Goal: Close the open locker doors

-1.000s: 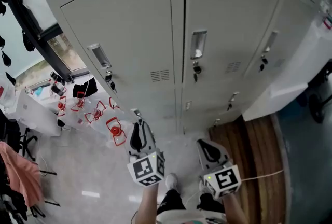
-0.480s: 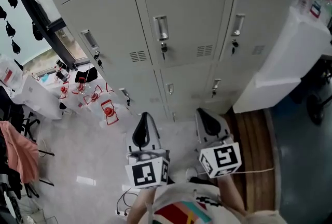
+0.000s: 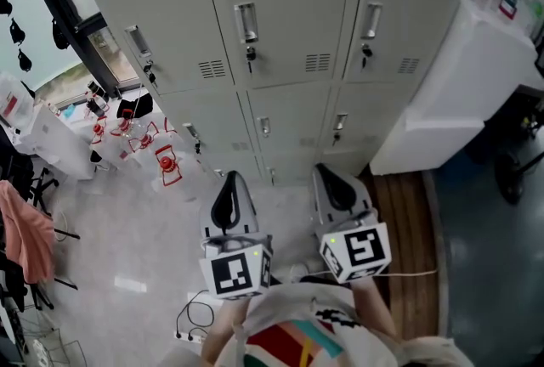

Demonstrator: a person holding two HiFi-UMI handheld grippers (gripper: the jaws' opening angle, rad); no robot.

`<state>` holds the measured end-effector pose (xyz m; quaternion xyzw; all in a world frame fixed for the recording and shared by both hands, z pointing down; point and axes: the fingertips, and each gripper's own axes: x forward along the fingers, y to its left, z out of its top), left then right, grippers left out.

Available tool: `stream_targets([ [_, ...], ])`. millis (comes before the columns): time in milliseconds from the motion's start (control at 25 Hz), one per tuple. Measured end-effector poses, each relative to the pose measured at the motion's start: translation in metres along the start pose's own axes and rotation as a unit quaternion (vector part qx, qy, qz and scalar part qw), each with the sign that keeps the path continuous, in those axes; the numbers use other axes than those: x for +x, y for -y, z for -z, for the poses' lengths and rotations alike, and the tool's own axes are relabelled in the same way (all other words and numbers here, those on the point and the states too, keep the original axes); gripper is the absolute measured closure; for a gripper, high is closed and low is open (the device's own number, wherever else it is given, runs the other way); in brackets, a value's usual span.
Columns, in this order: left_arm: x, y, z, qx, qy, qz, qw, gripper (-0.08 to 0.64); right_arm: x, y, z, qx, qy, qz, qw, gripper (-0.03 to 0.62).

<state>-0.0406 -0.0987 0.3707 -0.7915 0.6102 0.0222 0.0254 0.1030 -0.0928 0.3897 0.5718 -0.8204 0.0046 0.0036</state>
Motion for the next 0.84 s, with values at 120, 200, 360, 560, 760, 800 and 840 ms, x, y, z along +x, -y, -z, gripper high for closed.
stream_targets([
  [120, -0.0035, 0.0071, -0.0059, 0.004, 0.009, 0.003, 0.9999, 0.555, -0.0037, 0.0, -0.0028, 0.001, 0.002, -0.003, 1.0, 0.588],
  [200, -0.0049, 0.0091, -0.0081, 0.0, 0.009, 0.001, 1.0, 0.555, -0.0057, 0.003, -0.0055, -0.01, 0.011, -0.002, 1.0, 0.588],
  [360, -0.0057, 0.011, -0.0078, 0.0, 0.005, 0.005, 1.0, 0.555, -0.0063, 0.0059, -0.0081, -0.02, 0.018, -0.003, 1.0, 0.588],
  [560, -0.0054, 0.0133, -0.0068, -0.016, 0.008, 0.003, 0.9998, 0.555, -0.0068, -0.0003, -0.0053, 0.003, 0.004, -0.008, 1.0, 0.588],
  [760, -0.001, 0.0104, -0.0044, -0.021, 0.004, 0.005, 0.9998, 0.555, -0.0019, 0.0015, -0.005, -0.008, 0.005, -0.006, 1.0, 0.588],
  [800, -0.0004, 0.0098, -0.0038, -0.023, 0.003, 0.006, 0.9997, 0.555, -0.0013, 0.001, -0.0048, -0.007, 0.003, -0.006, 1.0, 0.588],
  [840, 0.0001, 0.0092, -0.0032, -0.025, 0.001, 0.006, 0.9997, 0.555, -0.0007, 0.0003, -0.0046, -0.005, 0.001, -0.006, 1.0, 0.588],
])
